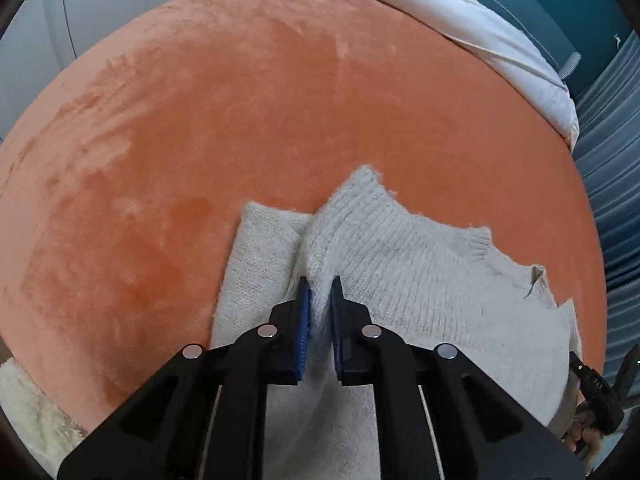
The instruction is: Fold small clothes
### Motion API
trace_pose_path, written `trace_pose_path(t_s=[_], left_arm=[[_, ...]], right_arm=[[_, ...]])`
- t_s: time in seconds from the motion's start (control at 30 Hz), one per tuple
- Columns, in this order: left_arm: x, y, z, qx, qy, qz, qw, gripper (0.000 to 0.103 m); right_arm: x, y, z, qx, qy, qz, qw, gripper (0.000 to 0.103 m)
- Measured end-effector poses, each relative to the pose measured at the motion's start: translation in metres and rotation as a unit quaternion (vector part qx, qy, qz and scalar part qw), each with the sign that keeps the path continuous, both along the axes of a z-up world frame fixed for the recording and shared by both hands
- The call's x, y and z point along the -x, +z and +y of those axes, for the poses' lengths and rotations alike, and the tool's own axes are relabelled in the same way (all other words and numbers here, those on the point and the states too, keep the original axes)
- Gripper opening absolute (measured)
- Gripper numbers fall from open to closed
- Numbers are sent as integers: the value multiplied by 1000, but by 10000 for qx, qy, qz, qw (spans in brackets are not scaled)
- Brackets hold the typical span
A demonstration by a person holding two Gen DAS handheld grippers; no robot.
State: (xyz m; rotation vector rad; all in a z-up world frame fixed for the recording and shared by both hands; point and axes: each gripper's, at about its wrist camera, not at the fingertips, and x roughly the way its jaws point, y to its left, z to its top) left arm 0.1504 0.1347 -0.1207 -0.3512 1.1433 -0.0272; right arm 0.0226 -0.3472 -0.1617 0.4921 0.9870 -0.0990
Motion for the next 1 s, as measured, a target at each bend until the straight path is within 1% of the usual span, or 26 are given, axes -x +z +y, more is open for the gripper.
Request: trace_pose_path(t_s=[0.03, 0.07, 0.1, 0.13, 0.17, 0.23, 0.27, 0.3, 0.33, 0.37, 0.4, 0.43, 0.47, 0.5, 0.57, 0.6, 0.63, 0.67, 0.7, 0.73, 0.8, 0.83, 0.9, 1.0], left_arm=[[1, 6, 0, 25, -1, -120, 9999, 9], [1, 11, 1, 2, -41, -227, 9997, 9], [-1, 12, 3, -48, -44, -243, 9997, 8], [-3, 7, 6, -71, -20, -190, 9998, 8], [-6, -1, 9, -80, 36, -103, 9999, 8], [-11, -19, 14, -28, 164, -13, 9999, 8], [-12, -20, 14, -78, 183, -54, 9998, 8], [-14, -17, 12, -123, 180, -87, 9997, 8], [-13, -11, 12, -79, 194, -109, 9997, 8], [-11, -1, 12, 95, 204, -220, 9995, 8], [-9, 8, 11, 173, 153, -366, 9991, 8], [-8, 14, 9, 94, 63, -482, 9988, 8], [-9, 15, 6, -49, -40, -531, 9986, 8], [-14, 10, 3, -211, -110, -453, 9987, 8], [-22, -11, 3, -313, -107, -163, 9993, 8], [-23, -17, 4, -357, -72, -103, 9993, 8], [-21, -18, 7, -348, -39, -132, 9993, 8], [-17, -13, 7, -330, -11, -189, 9993, 9], [-13, -4, 7, -273, -2, -250, 9993, 11], [-6, 5, 7, -255, -44, -351, 9990, 12], [15, 24, 2, -351, -134, -617, 9974, 15], [25, 32, -2, -400, -209, -693, 9966, 15], [44, 44, -13, -359, -413, -768, 9955, 15], [76, 48, -43, -59, -817, -719, 9940, 15]], right_arm=[[7, 21, -4, -90, -22, -459, 9989, 7], [14, 34, -5, -96, -98, -666, 9977, 7], [20, 43, -11, -122, -186, -847, 9962, 7], [22, 41, -18, -152, -276, -901, 9954, 6], [18, 23, -28, -180, -362, -626, 9972, 6], [5, -28, -41, -238, -391, 245, 9987, 6], [4, -45, -43, -306, -363, 364, 9982, 5], [7, -40, -42, -349, -413, 251, 9982, 5], [10, -25, -41, -469, -489, 48, 9977, 5], [14, -10, -39, -567, -499, -224, 9969, 5], [17, 5, -36, -582, -470, -452, 9962, 5], [15, 15, -32, -503, -434, -606, 9960, 5], [13, 16, -30, -437, -404, -645, 9961, 5], [7, 4, -32, -383, -404, -430, 9975, 5], [-5, -38, -37, -339, -404, 353, 9980, 5], [-3, -48, -39, -469, -411, 363, 9974, 2], [0, -42, -41, -543, -505, 255, 9969, 3], [5, -27, -40, -574, -609, 154, 9964, 7], [11, -12, -36, -516, -637, 3, 9966, 14], [20, 7, -28, -303, -632, -189, 9974, 17], [37, 30, -11, -29, -475, -412, 9980, 21], [49, 39, 2, 29, -330, -488, 9983, 23], [58, 44, 26, -55, -4, -476, 9989, 23], [76, 38, 84, -348, 809, -290, 9957, 23]])
